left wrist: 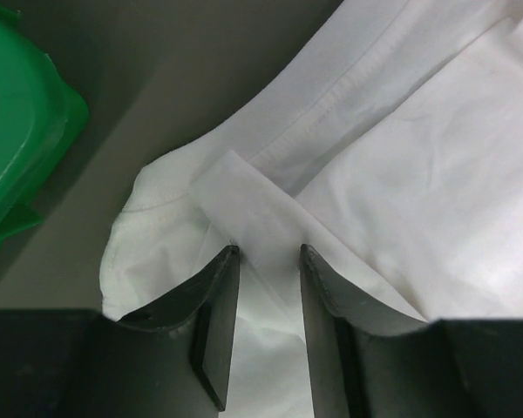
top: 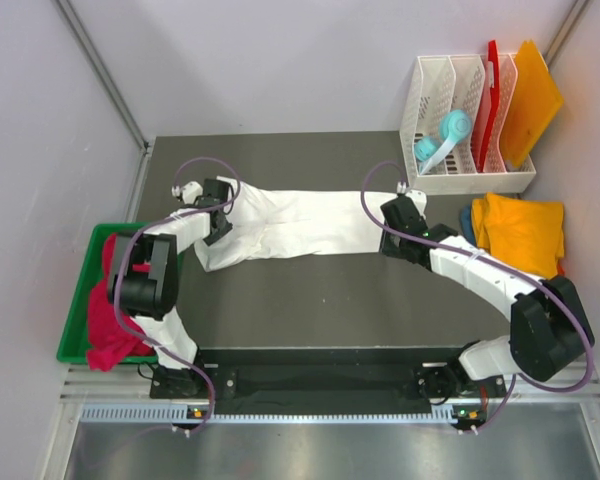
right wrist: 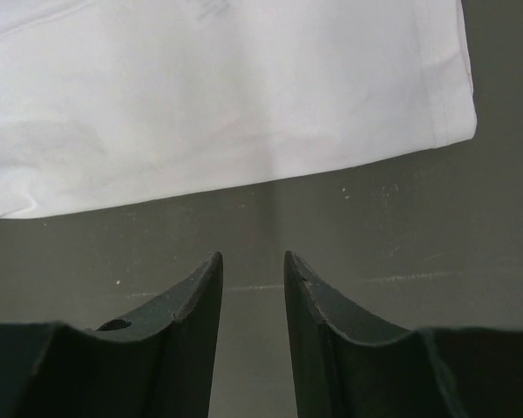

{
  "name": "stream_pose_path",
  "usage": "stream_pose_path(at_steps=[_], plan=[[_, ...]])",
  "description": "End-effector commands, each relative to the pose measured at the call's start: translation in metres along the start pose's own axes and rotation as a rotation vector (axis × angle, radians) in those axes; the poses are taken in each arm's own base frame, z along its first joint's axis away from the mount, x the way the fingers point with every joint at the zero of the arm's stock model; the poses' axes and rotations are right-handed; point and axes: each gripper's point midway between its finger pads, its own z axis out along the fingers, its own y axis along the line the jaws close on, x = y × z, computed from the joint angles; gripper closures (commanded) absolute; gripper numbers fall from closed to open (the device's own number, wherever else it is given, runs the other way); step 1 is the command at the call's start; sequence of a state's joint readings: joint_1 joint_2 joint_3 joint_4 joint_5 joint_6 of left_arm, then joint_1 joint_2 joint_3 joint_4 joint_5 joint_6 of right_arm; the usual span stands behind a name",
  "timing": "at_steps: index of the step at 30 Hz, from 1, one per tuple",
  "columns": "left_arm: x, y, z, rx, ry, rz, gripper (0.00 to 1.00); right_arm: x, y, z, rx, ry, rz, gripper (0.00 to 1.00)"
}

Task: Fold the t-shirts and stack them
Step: Fold the tshirt

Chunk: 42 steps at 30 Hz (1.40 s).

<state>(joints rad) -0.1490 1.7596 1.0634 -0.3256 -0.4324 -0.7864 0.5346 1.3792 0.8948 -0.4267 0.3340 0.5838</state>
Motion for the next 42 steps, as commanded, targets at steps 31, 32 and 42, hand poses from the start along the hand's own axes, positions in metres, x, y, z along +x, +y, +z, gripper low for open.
stream_pose_path(at_steps=[31, 32, 42], plan=[[-0.014, 0.004, -0.007, 0.009, -0.039, 0.008, 0.66, 0.0, 0.01, 0.008, -0.031, -0.005, 0.008, 0.66], [-0.013, 0.004, -0.007, 0.008, -0.036, 0.007, 0.67, 0.0, 0.01, 0.008, -0.032, -0.007, 0.006, 0.66], [-0.001, 0.007, 0.002, -0.01, -0.006, 0.015, 0.79, 0.001, 0.009, 0.01, -0.023, -0.001, 0.001, 0.66]])
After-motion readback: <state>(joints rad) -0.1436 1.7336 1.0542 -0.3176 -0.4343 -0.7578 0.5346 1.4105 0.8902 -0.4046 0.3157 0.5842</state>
